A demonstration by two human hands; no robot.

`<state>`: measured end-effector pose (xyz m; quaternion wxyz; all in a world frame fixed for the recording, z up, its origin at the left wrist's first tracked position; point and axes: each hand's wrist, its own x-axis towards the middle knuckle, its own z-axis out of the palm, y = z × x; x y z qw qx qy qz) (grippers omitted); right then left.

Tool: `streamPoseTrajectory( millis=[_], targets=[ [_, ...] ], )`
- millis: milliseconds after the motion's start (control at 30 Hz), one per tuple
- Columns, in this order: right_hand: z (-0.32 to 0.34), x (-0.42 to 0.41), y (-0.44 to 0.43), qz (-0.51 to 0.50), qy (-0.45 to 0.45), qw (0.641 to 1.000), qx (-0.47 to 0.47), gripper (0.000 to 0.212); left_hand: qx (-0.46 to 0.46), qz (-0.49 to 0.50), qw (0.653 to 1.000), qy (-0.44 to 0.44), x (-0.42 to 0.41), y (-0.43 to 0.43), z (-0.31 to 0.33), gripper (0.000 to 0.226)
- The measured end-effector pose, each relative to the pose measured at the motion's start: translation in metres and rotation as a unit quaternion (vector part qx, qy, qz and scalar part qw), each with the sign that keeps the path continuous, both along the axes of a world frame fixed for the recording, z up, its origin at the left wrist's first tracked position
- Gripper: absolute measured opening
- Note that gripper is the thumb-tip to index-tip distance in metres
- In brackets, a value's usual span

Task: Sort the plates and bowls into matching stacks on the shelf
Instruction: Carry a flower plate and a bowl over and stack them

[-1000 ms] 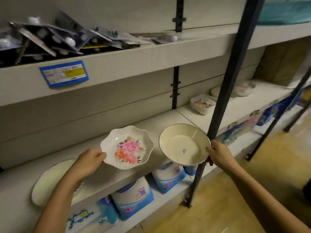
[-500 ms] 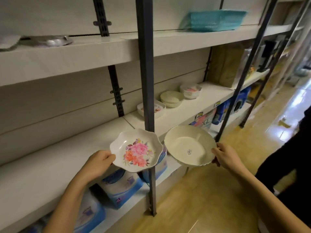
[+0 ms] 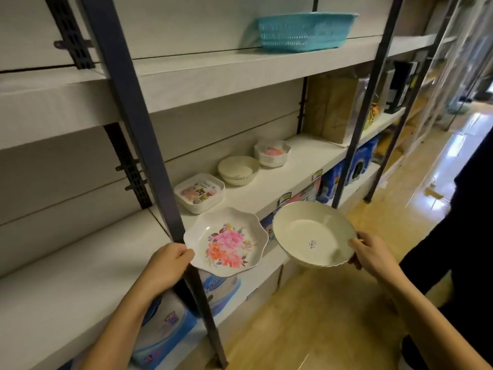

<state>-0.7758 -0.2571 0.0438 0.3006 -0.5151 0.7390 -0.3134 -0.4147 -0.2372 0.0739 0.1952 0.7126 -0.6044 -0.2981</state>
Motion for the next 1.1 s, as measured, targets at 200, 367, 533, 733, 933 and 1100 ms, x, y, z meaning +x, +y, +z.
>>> streamPoseTrajectory(
  millis=[200,367,533,733,933,1100],
  targets=[
    [-0.002,-0.019,-0.081,0.018,-0.008,1.000,-0.013,0.023,-0.013,0.039,0.999,-0.018,-0.024,-0.067,-0.004,0.031],
    [0.008,-0.026,-0.160,0.078,0.014,0.997,-0.016,0.023,-0.045,0.057,0.997,-0.030,-0.046,-0.101,-0.009,0.033],
    [0.008,-0.022,-0.223,0.115,-0.004,0.993,-0.012,0.022,-0.085,0.106,0.990,-0.046,-0.055,-0.130,-0.003,0.037],
    [0.000,0.001,-0.298,0.175,-0.011,0.984,0.005,0.018,-0.082,0.170,0.981,-0.054,-0.053,-0.159,0.002,0.040],
    [-0.011,0.036,-0.372,0.246,-0.047,0.968,0.006,0.015,-0.074,0.270,0.958,-0.063,-0.058,-0.187,-0.009,0.034],
    [-0.021,0.067,-0.429,0.300,-0.059,0.952,0.005,0.022,-0.081,0.361,0.928,-0.052,-0.075,-0.206,-0.015,0.036]
  ],
)
